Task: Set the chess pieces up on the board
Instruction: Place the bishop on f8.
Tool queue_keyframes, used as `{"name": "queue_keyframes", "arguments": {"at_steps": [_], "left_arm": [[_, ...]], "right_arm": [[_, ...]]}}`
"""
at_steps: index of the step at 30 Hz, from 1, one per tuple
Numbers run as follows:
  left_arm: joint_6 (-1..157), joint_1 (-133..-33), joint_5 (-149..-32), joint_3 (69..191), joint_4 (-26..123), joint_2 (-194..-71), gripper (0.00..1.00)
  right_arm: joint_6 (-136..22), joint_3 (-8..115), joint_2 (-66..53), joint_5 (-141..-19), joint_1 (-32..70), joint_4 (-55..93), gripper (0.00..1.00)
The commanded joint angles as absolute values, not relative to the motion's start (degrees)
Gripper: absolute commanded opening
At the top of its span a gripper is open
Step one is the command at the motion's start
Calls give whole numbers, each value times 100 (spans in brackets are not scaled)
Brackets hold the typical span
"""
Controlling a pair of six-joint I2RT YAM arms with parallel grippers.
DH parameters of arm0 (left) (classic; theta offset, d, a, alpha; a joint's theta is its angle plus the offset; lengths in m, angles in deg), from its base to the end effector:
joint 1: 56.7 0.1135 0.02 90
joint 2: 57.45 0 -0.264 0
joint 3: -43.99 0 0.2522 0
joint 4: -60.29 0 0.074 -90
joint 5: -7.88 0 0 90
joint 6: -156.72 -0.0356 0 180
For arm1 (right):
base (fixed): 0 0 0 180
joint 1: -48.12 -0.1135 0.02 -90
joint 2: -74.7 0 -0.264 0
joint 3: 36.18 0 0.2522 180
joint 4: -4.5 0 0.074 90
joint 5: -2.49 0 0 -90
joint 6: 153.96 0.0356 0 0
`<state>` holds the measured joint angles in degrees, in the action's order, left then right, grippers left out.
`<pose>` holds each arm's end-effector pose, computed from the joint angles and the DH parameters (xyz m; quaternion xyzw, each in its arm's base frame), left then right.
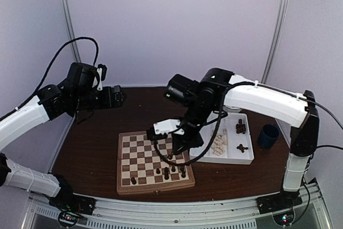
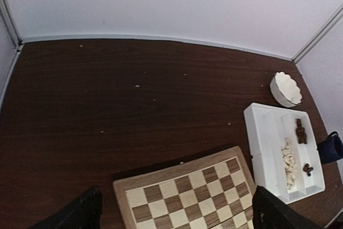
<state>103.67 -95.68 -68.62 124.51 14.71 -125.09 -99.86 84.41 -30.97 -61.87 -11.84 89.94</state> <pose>0.2049 -0.1551 0.3552 -0.0409 0.8723 -0.2116 0.4388 0.1721 0.3283 0.3326 -0.7385 0.6161 0.2483 0.1158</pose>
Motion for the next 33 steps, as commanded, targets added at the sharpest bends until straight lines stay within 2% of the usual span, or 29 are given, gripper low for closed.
{"name": "queue_keyframes", "arguments": {"at_steps": [1, 5, 13, 33], "left_arm": [[10240, -9472, -6125, 11994, 1394, -12015, 98], [10195, -9450, -6059, 11886, 1302, -11844, 98], [10008, -9440, -6181, 11867, 1237, -11758, 98], [10053, -9439, -6365, 11642, 1198, -11694, 97]], "right_arm": [[-10254, 9386, -3973, -6883, -1710, 9650, 10], [-10237, 10349, -4798, -7107, -2059, 10031, 9], [-10225, 10676, -5526, -7627, -2517, 9856, 9], [-10197, 11219, -6320, -7770, -2532, 9668, 10]]}}
